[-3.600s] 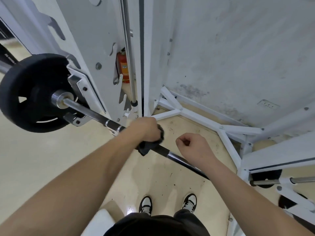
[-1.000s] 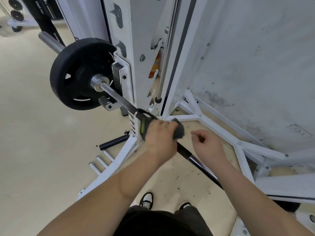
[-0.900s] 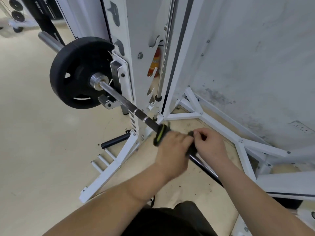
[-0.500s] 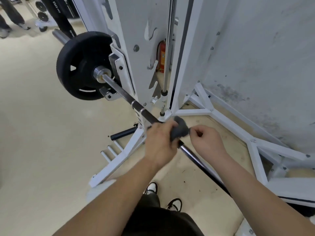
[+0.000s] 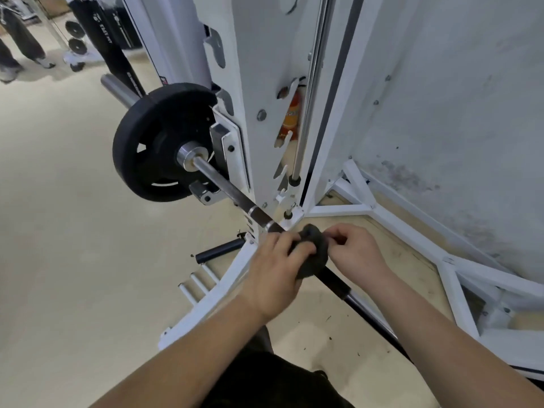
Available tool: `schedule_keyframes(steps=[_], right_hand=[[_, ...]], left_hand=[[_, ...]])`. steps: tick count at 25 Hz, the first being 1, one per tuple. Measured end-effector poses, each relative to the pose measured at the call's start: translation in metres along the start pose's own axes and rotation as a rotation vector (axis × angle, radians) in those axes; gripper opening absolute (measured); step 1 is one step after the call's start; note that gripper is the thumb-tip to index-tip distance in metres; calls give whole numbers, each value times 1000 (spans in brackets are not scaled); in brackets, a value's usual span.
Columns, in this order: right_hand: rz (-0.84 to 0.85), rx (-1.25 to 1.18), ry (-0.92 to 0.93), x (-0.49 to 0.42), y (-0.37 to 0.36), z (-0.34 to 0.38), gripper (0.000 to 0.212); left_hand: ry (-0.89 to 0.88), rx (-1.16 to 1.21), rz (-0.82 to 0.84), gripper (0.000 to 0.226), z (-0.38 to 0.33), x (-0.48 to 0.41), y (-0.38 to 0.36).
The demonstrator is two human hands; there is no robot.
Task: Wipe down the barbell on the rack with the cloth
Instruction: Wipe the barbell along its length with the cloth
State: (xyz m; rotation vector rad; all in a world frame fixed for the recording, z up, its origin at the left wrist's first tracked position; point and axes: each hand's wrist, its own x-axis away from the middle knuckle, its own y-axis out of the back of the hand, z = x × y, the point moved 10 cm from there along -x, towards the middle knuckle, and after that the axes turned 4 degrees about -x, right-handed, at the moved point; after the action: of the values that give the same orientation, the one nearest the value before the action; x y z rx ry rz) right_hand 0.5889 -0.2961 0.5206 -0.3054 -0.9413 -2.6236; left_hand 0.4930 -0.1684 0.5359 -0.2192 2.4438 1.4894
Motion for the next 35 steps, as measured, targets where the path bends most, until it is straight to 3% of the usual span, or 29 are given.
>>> schedule_keyframes(steps=[2,7,9,13,14,16,18,21,23,26,28,31,33,35], right_hand=[[-13,16,-43,-17,-13,12,17],[-33,1,-55,-40,-49,48,18],[-39,31,-75,-40,-62,50,19],[-28,118,-133,-43,-71,46,19],[-26,114,-145,-43,-70,45,19],[-22,89,-158,-41,-70,47,19],[-11,92,-159,-39,-72,50,18],[37,73,-168,-36,-78,49,17],[36,68,-173,-31,-75,42,15],[-92,47,-162,-22,-52,43,21],[-146,2,-161,-21,-43,45,22],[-130,-68,-192,-22,-46,43,23],[-149,-86,-180,-23,-47,45,21],[-184,-14,-120,-25,-47,56,19]], left_hand=[[-113,-3,36,43,36,-10,11],[285,-84,-60,49,162,-48,59],[316,-54,-84,51,148,-50,57],[-124,-88,125,52,101,-54,34],[-122,-118,151,53,120,-64,41],[55,-184,83,53,172,-87,61],[186,-208,66,51,173,-86,65],[13,17,193,50,102,-61,35],[-101,67,253,52,93,-60,35],[43,-144,179,51,139,-92,46],[160,-174,152,46,133,-93,45],[11,56,270,41,70,-60,24],[175,322,205,38,93,-45,36],[577,563,95,33,154,-19,39]])
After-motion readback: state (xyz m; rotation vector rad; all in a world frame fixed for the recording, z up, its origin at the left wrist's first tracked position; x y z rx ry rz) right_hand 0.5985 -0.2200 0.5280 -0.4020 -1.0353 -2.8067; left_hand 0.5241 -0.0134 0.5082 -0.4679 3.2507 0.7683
